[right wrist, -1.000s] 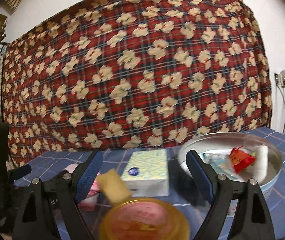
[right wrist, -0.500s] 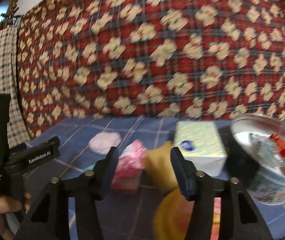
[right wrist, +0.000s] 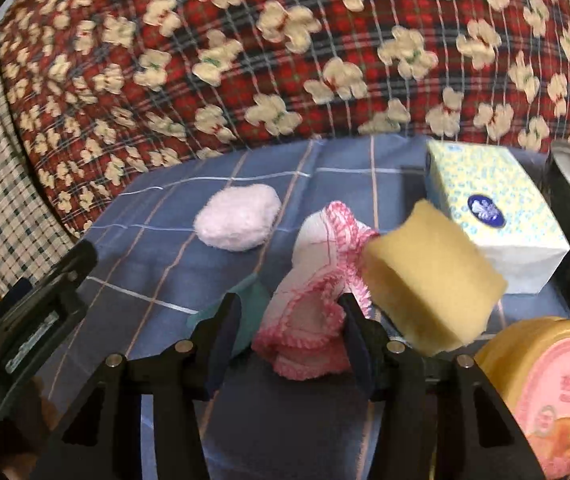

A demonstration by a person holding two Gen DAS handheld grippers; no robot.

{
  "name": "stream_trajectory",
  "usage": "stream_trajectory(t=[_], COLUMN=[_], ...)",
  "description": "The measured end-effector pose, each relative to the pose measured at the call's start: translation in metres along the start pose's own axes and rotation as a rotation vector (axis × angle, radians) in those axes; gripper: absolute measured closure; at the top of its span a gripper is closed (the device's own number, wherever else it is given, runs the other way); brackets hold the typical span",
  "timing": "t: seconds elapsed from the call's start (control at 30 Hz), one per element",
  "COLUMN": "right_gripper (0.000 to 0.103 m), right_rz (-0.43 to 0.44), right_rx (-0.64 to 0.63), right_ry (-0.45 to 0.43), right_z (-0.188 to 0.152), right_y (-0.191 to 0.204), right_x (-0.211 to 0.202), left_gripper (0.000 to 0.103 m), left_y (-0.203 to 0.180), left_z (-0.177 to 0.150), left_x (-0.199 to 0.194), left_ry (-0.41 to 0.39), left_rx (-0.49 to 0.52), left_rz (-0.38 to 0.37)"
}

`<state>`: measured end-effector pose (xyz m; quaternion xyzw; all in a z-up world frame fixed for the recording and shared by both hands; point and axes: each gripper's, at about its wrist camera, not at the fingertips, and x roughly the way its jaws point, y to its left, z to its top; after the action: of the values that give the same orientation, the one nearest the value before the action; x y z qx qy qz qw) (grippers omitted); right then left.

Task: Organize soft objects
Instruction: 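Grasp the pink-white striped cloth with the right tool while the left tool grasps the teal cloth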

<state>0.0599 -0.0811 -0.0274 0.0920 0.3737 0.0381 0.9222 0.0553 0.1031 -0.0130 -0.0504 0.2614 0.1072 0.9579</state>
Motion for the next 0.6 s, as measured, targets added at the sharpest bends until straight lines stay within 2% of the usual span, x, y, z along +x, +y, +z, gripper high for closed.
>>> stream_trajectory(t=[0.2,0.23,0.33,0.5,0.6], right_gripper=[0.052,0.069,0.081,0.082,0.082], right_rz=[0.003,-0.002,0.036,0.152,0.158], right_rx=[0.031,0.019,-0.01,-0.064,-0.139], right_ry=[0.034,0.037,0.026,-0.104,-0.262], right_z=[0.003,0.002,0.0,-0.004,-0.009], right_y=[-0.003,-0.003,-0.006,-0.001,0.006], right_x=[0.012,0.012,0.006,-0.029,-0.067], left_gripper=[0.0,0.0,0.0,0.0,0.0], left_y=[-0.003,-0.004,-0.009,-0.012,-0.013], left_z=[-0.003,-0.004,-0.006,-0.007,-0.007], left_x=[0.003,0.005,0.009,0.01,0.01], left_ry=[0.025,0.035,0.07,0.089,0.092], left_rx=[0.01,0.017,0.036,0.048,0.054], left_rz=[-0.022,-0.023,-0.046,-0.089,-0.121])
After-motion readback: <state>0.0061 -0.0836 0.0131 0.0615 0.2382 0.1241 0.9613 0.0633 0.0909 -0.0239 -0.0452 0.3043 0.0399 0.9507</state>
